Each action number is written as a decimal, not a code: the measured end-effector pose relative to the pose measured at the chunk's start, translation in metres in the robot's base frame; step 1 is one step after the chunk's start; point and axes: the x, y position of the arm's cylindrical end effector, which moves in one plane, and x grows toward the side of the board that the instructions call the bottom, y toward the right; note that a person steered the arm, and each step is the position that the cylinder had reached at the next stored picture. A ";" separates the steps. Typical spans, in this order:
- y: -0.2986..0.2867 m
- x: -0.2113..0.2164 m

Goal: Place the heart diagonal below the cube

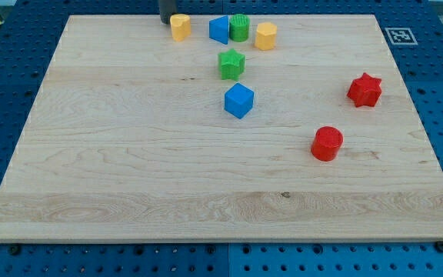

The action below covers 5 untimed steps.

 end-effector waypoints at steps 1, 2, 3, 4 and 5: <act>0.015 0.007; 0.026 0.006; 0.042 0.019; 0.041 0.041; 0.038 0.064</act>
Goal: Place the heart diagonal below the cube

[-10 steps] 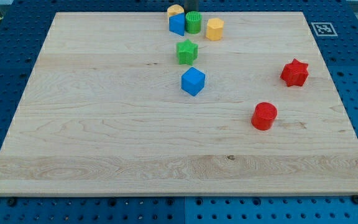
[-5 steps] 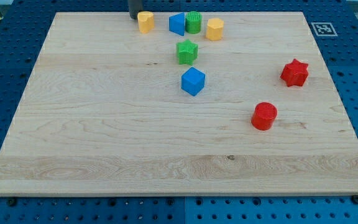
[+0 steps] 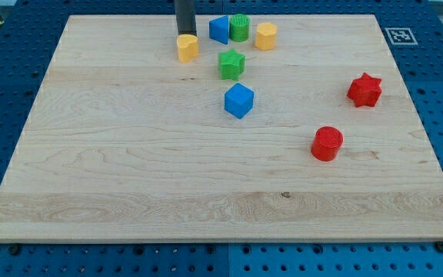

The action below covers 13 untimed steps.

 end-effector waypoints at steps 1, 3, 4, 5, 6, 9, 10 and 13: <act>-0.001 0.027; -0.002 0.082; -0.002 0.109; -0.002 0.131; -0.002 0.153; 0.006 0.154; 0.007 0.146; 0.066 0.164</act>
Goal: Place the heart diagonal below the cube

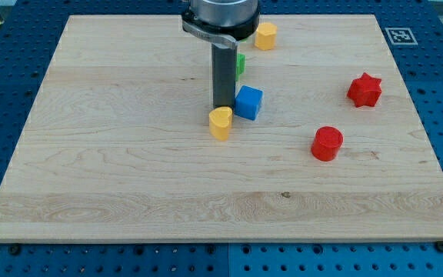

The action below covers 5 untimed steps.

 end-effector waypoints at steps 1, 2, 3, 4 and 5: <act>0.000 0.021; -0.002 0.031; -0.042 0.031; -0.099 0.015; -0.117 -0.041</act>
